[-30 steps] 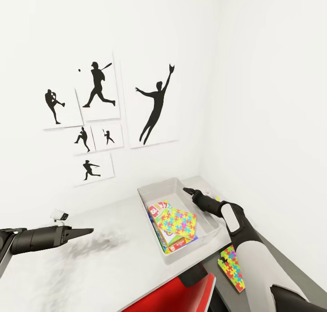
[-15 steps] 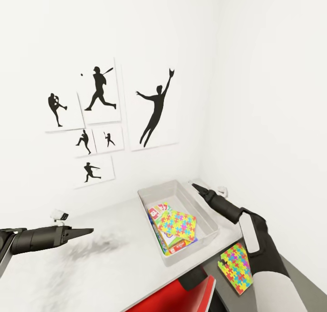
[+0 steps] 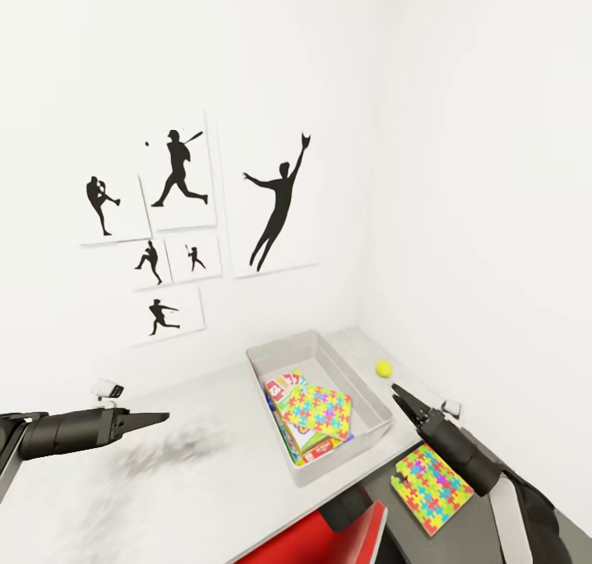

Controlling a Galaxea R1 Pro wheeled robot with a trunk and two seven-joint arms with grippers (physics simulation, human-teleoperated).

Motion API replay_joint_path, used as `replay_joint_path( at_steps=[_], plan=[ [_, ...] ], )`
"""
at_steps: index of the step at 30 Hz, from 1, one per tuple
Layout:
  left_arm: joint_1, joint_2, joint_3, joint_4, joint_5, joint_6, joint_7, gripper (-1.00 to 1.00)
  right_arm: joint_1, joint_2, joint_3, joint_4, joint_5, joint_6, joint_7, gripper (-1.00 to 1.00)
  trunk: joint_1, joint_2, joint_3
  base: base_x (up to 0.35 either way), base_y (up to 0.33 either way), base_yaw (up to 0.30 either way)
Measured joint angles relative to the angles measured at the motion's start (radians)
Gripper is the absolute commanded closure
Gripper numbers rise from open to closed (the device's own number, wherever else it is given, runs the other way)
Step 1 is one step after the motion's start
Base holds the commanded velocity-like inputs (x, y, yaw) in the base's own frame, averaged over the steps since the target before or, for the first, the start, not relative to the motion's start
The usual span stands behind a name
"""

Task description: Put all the toys in the child's room - the three board games (two on the bed and one on the table), the two jigsaw puzzles on the table, and the tennis ball on the table - inside the toy box on the table in the child's room.

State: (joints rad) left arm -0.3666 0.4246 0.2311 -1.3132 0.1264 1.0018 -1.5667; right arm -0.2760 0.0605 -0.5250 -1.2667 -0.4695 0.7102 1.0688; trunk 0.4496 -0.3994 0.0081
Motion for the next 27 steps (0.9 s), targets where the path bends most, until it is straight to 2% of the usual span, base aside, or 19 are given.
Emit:
replay_joint_path(
  at_steps=[5, 14, 27],
  plan=[
    [0.0, 0.0, 0.0, 0.0, 0.0, 0.0, 0.0, -1.0, 0.022, 0.0, -0.016, 0.0, 0.003, -0.007, 0.034, -1.0, 0.0, 0.0, 0.008, 0.0, 0.0, -0.068],
    [0.0, 0.0, 0.001, 0.0, 0.0, 0.0, 0.0, -1.0, 0.029, 0.001, -0.02, 0.001, 0.007, -0.015, 0.043, -1.0, 0.0, 0.0, 0.018, 0.0, 0.0, -0.025],
    [0.0, 0.0, 0.001, 0.0, 0.001, 0.0, 0.0, -1.0, 0.03, 0.013, -0.002, -0.003, 0.007, -0.091, 0.04, -1.0, 0.0, 0.0, 0.019, 0.0, 0.0, -0.002]
  ],
)
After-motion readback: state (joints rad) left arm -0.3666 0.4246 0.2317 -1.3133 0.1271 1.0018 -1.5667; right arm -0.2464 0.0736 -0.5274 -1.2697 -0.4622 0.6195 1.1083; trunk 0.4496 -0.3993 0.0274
